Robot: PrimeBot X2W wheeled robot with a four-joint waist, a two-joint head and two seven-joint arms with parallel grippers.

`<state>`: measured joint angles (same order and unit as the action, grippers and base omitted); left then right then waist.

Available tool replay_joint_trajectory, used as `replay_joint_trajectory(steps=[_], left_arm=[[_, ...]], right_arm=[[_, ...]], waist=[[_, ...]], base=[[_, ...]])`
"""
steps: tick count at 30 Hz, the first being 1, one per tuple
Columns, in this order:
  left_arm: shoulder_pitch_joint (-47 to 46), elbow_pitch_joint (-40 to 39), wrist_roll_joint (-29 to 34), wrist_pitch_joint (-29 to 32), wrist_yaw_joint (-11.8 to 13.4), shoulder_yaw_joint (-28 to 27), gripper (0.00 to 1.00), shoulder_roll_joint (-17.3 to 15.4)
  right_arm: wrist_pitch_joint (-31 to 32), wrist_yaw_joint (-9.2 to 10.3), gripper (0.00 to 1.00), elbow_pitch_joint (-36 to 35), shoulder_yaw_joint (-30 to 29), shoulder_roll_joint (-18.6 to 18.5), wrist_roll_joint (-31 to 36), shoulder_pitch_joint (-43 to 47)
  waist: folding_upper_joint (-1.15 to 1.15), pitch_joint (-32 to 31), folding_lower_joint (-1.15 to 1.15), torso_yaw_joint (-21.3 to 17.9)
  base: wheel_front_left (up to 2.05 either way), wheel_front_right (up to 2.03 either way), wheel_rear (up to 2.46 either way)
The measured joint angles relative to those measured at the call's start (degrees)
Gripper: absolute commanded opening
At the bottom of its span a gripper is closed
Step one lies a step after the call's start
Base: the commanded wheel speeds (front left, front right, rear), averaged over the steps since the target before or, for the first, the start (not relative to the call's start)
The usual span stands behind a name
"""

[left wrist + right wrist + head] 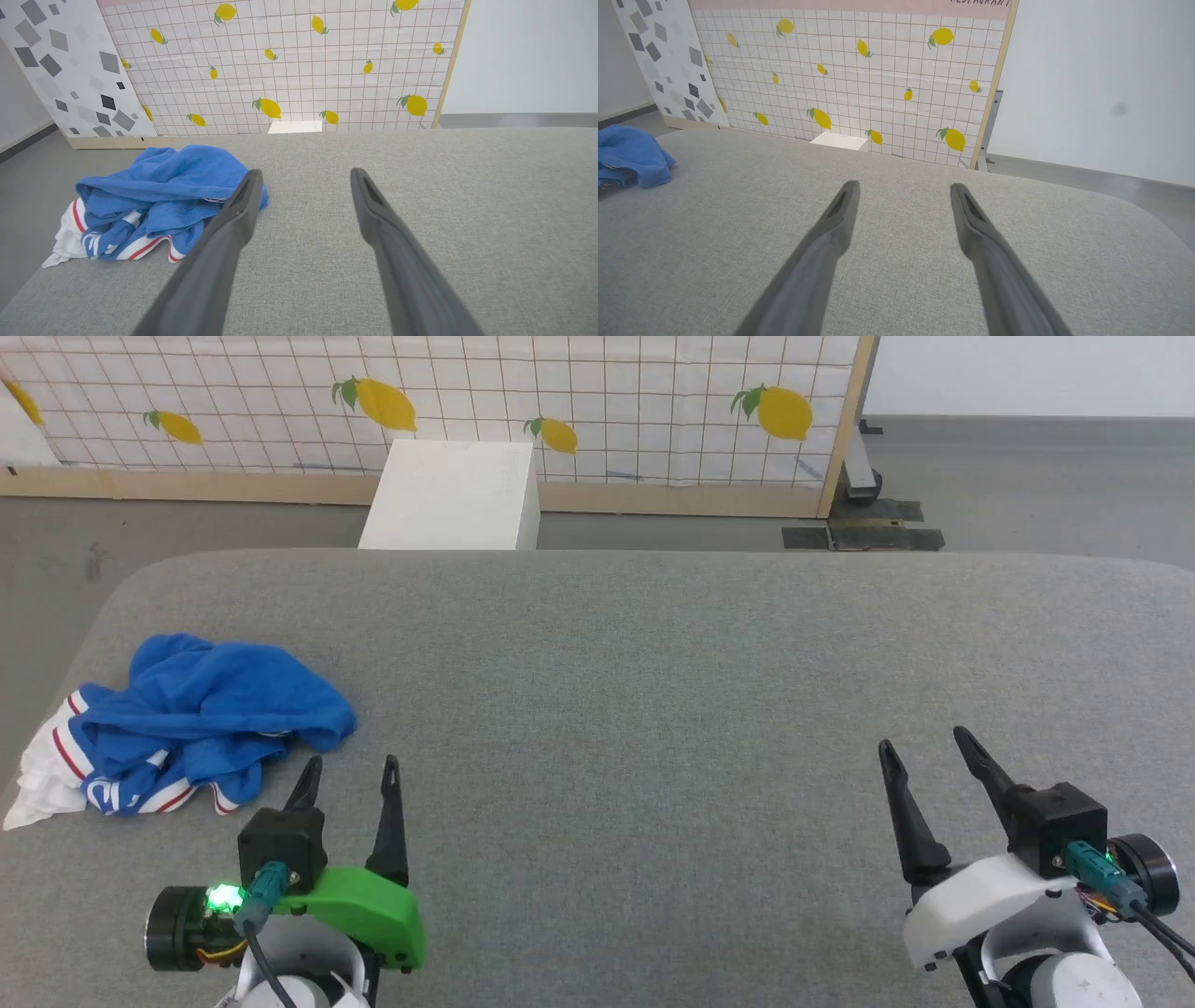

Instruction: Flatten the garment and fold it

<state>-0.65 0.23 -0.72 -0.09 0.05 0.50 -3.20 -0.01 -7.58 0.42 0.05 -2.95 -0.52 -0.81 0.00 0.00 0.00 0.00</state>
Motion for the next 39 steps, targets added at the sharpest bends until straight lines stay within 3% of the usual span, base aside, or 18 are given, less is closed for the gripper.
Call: replay_joint_trajectory(steps=[20,39], left_arm=[[0.0,2.0,-1.4,-2.1,0.0,0.3,1.0,0.0],[0.0,3.5,-2.5,-4.4,0.0,-0.2,1.0,0.0]], right_arm=[[-2.1,0.0,1.0,1.8,-0.4,0.0,-3.3,0.0],[-4.4,0.0,1.0,3.5,-0.2,0.0,-6.4,0.9]], waist=[[0.0,0.0,0.0,1.2],[0.0,0.1,0.0,6.6]], base=[[0.0,0.0,0.0],[0.0,0.0,0.0]])
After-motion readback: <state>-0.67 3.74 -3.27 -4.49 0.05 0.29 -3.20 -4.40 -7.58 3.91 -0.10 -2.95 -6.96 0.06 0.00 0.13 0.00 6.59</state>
